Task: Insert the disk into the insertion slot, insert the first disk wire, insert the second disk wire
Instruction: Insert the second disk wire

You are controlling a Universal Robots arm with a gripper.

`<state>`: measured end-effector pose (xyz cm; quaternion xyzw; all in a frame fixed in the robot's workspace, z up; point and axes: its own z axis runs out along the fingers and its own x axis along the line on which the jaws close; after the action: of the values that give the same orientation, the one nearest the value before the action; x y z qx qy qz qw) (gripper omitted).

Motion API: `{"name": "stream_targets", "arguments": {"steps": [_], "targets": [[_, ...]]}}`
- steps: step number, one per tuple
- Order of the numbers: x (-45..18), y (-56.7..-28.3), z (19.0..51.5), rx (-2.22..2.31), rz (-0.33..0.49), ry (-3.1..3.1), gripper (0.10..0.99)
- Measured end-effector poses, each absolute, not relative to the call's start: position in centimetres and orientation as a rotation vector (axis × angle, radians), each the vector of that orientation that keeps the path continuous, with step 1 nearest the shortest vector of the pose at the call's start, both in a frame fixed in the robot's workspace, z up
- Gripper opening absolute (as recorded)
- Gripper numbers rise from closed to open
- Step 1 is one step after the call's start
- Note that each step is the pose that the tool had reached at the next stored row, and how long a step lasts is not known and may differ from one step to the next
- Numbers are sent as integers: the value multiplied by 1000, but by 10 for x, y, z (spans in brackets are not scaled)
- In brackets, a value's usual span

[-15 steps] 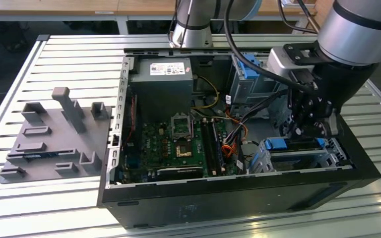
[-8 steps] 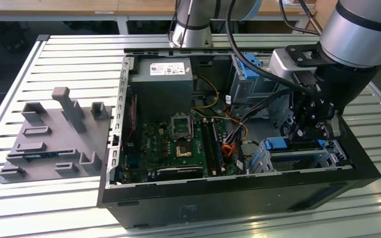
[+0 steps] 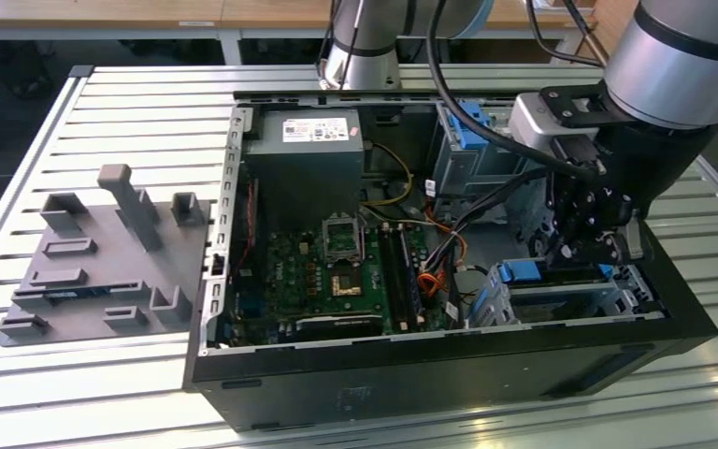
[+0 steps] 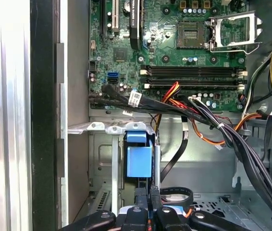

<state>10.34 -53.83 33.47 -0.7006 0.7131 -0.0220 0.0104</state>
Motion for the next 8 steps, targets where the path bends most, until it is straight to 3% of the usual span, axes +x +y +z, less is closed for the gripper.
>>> {"name": "stream_targets", "arguments": {"steps": [8], "targets": [[105, -539, 334, -2187, -69, 2225, 145]]}}
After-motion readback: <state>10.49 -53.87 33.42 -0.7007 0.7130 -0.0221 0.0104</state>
